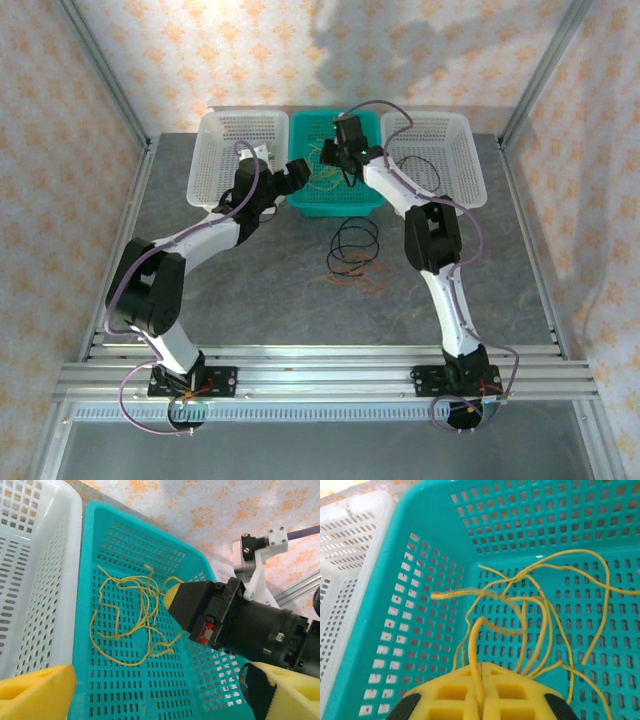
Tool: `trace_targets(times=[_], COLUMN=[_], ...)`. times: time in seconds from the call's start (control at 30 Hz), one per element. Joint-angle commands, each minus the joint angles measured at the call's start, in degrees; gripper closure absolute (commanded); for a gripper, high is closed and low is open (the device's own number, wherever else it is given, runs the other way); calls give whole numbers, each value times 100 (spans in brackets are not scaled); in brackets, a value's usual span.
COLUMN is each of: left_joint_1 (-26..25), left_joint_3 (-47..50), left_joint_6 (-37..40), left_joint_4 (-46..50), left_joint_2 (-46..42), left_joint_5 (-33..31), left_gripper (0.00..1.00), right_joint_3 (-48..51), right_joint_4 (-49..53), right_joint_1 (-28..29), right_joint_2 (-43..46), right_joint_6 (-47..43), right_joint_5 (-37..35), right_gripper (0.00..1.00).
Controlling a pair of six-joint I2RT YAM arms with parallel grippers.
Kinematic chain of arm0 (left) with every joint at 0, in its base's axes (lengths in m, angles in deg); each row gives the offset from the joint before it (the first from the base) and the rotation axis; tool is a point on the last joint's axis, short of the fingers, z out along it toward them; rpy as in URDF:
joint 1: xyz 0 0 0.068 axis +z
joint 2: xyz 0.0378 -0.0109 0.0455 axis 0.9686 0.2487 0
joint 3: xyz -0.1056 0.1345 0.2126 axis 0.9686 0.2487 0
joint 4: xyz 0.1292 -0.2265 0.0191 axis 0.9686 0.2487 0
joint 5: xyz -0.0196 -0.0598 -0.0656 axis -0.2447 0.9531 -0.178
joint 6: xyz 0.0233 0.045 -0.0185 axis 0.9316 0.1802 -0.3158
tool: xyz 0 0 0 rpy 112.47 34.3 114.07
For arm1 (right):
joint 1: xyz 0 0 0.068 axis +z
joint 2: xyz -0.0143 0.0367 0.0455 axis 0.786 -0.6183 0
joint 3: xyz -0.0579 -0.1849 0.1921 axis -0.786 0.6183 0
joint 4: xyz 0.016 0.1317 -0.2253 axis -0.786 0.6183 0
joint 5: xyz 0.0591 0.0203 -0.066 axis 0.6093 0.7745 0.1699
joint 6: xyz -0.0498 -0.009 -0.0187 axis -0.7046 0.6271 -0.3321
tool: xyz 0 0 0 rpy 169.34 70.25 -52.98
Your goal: Untangle the cables
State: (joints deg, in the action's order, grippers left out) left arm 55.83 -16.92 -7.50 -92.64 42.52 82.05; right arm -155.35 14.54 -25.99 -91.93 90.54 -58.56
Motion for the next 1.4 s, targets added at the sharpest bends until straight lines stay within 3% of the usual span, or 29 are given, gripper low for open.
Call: trace_targets(times=[0.0,0.27,0.4,0.57,0.67,0.97,1.37], left_joint_1=[19,17,12,-9,-99,-693,-1300], left_joint_3=[-117,-223,-28,211,505,1535,2296], left_joint_6=[-14,-80,82,147,187,455,648], left_joint_4=[-22,259,271,330,361,414,788], left_joint_2=[104,3,-279,-600,-905,-1874,-2399], left_joint_5=[99,171,50,94,106,-408,-365], left_gripper=[11,11,11,11,11,12,12], right_joint_3=[-547,-903,-966,-800,103,3418,6653], right_joint_4=[367,496,531,637,358,-1080,-1273], right_joint_1=[2,2,2,15,58,190,243], right_joint_2=[-224,-248,-79,294,907,3112,5752], right_joint_6=[-109,-236,-291,-334,-436,-472,-29], right_joint_5=[-69,-120,-168,-144,-128,-307,-359], right_gripper=[98,83,70,74,78,79,78])
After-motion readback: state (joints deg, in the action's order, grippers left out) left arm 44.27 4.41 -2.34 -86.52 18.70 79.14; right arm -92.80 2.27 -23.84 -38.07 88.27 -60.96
